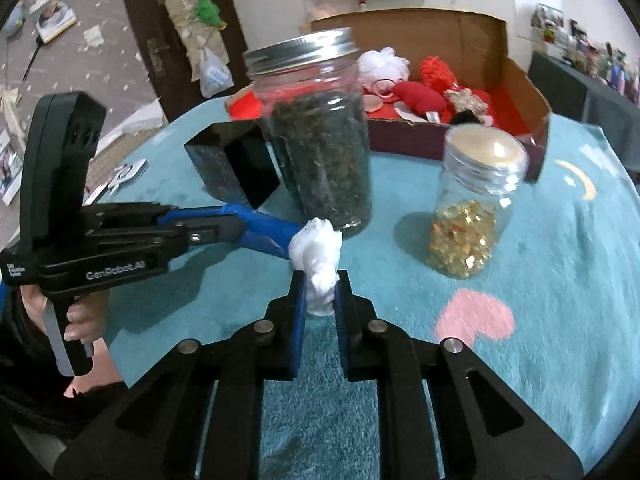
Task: Organize soft objects
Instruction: 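Grasp the white cloth with the right tool while the left grasps the blue foam roll, then lift the blue roll and white cloth and carry both toward the box, then lower the blue roll and white cloth into the box and open both tools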
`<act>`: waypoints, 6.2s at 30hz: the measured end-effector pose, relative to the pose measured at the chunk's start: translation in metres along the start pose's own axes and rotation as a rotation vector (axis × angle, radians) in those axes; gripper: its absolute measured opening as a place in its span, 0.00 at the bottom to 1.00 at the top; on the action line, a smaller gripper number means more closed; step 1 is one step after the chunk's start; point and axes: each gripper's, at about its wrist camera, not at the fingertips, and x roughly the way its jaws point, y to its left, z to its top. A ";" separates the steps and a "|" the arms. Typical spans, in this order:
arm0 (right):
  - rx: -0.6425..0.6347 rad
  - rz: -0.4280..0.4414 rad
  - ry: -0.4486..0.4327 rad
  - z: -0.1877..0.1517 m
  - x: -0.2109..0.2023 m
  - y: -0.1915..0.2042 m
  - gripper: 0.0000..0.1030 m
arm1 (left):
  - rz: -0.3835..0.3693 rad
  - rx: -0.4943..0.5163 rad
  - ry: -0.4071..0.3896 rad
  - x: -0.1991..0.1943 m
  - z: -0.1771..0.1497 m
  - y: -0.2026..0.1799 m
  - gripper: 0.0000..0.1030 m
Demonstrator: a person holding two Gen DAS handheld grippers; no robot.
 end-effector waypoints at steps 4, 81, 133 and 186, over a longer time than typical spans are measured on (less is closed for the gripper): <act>0.021 -0.027 -0.017 -0.005 -0.011 0.000 0.12 | -0.012 0.012 0.013 -0.009 -0.010 0.001 0.08; -0.001 -0.146 -0.053 0.002 -0.002 0.007 0.15 | -0.007 0.200 0.058 0.011 0.014 -0.034 0.21; 0.092 0.020 -0.015 0.072 -0.002 -0.135 0.15 | -0.074 0.193 -0.031 0.009 0.076 0.121 0.21; -0.137 0.048 0.450 0.203 0.152 -0.096 0.17 | -0.061 0.318 0.348 0.154 0.196 0.011 0.37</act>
